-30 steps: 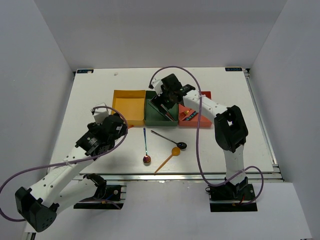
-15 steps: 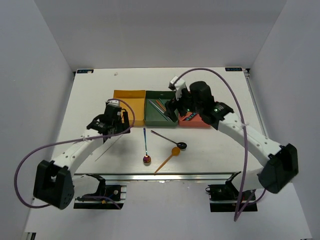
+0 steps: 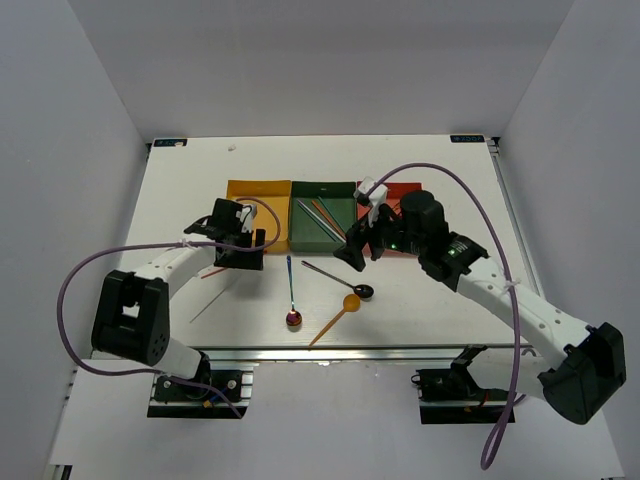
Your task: Sort the eating utensils into containers
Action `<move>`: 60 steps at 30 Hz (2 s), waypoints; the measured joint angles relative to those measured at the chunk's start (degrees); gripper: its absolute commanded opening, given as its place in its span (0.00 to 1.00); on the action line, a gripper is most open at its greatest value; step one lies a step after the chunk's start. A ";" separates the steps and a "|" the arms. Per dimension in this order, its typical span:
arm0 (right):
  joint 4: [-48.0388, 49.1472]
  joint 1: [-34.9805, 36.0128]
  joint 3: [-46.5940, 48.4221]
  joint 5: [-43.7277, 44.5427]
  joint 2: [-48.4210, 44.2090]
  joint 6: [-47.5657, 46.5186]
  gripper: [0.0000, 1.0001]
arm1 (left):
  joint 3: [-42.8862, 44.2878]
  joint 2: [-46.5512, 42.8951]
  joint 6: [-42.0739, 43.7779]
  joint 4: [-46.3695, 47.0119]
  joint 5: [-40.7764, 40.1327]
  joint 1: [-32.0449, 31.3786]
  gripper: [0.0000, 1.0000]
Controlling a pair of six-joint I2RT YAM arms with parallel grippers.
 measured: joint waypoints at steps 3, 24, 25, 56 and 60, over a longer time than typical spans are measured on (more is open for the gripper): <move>0.46 0.00 -0.44 -0.66 -1.90 0.22 0.89 | -1.03 1.14 0.72 0.70 -0.26 0.22 0.84; 1.55 0.00 -3.08 -1.11 -11.04 0.59 0.89 | 0.07 7.45 -0.63 2.23 -5.29 -0.87 0.55; 1.53 0.00 -3.08 -1.01 -11.30 0.59 0.89 | 0.07 7.48 -0.94 2.08 -6.23 -1.66 0.55; -0.87 0.00 -3.78 0.79 -21.73 2.10 0.89 | 4.81 12.37 -6.36 -4.20 -21.75 -17.38 0.00; -1.64 0.00 -3.78 0.83 -22.16 2.19 0.89 | 5.79 12.41 -7.41 -6.97 -20.41 -17.99 0.00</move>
